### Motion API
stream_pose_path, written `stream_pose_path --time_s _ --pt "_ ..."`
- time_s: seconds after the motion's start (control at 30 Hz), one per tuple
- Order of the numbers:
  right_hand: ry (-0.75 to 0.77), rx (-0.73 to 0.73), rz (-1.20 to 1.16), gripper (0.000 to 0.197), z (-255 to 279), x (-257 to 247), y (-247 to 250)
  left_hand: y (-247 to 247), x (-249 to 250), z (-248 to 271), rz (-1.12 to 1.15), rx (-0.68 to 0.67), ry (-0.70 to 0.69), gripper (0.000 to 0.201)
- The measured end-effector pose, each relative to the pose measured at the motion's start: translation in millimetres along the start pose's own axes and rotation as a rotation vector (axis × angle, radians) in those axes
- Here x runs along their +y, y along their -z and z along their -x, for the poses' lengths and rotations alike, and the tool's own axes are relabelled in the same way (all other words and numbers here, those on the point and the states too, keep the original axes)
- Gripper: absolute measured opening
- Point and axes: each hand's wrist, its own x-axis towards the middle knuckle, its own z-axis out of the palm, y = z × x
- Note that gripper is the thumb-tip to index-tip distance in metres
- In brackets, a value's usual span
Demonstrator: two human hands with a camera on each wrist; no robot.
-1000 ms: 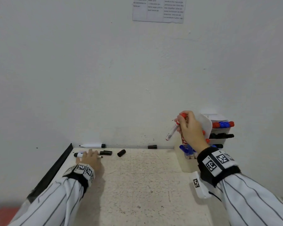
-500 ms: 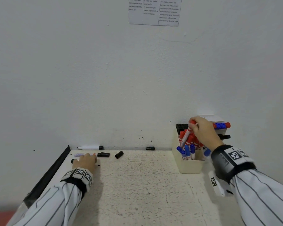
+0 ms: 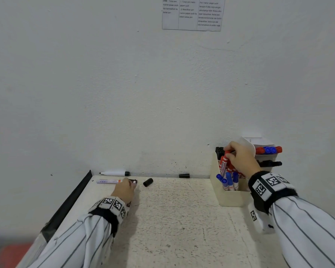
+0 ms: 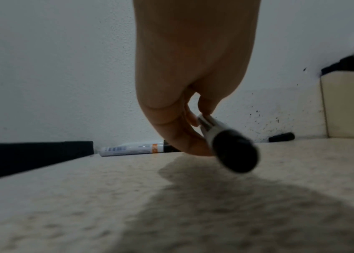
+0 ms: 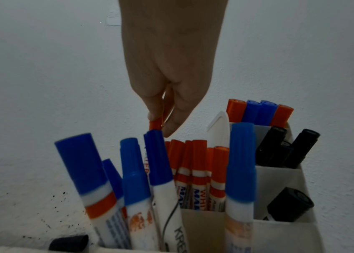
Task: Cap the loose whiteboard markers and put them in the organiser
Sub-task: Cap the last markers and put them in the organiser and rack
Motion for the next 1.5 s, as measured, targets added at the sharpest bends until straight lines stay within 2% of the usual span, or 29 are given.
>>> stream_pose_path --time_s 0.17,0.3,0.5,0.7,0.83,0.97,1.23,1.33,1.43,1.5 --pt "0.031 0.059 -0.035 0.015 1 -1 -5 -12 4 -2 0.277 -0.033 0.157 0.032" --pt "-0.010 0.086 -0.049 0.007 0 -1 -12 -22 0 -5 0.405 -0.076 0.193 0.034" --pt "-0.121 0.023 -0.120 0.017 -7 11 -24 -22 3 -2 0.405 -0.078 0.219 0.034" --pt "-0.065 0.121 -0.057 0.012 -5 9 -24 -22 2 -2 0.454 -0.082 0.229 0.031" --pt "-0.099 0.094 -0.115 0.002 -6 7 -21 -23 -2 -2 0.515 -0.073 0.234 0.023" --pt "-0.109 0.001 -0.036 0.023 -3 14 -29 -20 -7 -1 0.512 -0.065 0.217 0.022" --pt "-0.092 -0.027 0.042 0.021 -2 8 -26 -12 -8 8 0.474 -0.070 0.223 0.030" --pt "-0.073 -0.002 0.024 0.020 -4 -5 -23 -11 -14 9 0.444 -0.041 0.186 0.014" --pt "0.035 0.081 -0.053 0.017 -7 -36 -25 -7 -20 10 0.400 -0.013 0.144 0.027" --pt "0.099 0.070 -0.111 0.016 -6 -63 -34 -4 -21 13 0.365 -0.007 0.100 0.032"
